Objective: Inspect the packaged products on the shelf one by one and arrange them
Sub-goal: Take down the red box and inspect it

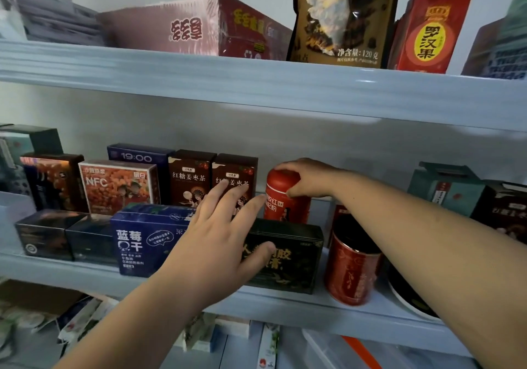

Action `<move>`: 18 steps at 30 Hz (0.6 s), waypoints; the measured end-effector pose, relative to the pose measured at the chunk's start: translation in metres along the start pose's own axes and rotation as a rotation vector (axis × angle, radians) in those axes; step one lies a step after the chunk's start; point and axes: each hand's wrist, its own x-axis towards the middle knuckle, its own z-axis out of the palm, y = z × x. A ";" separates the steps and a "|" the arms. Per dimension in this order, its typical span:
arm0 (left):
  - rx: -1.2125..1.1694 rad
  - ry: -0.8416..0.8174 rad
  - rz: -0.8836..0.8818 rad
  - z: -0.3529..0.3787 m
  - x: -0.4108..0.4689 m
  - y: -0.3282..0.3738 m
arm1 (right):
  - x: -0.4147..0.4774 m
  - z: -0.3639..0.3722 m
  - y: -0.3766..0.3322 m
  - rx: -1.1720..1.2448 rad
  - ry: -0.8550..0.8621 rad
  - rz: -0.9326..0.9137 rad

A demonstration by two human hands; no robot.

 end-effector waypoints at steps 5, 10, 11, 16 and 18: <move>0.021 -0.020 0.021 -0.008 0.028 0.020 | -0.005 -0.010 0.009 -0.107 -0.059 -0.100; 0.084 -0.028 0.062 -0.016 0.079 0.049 | -0.030 -0.036 0.041 -0.319 0.059 -0.113; 0.101 -0.056 0.071 -0.015 0.090 0.057 | -0.040 -0.042 0.051 -0.344 0.058 -0.091; 0.141 -0.260 0.142 0.002 0.153 0.097 | -0.084 -0.061 0.100 -0.349 0.085 -0.032; 0.170 -0.350 0.163 0.014 0.177 0.111 | -0.096 -0.065 0.113 -0.356 0.082 -0.041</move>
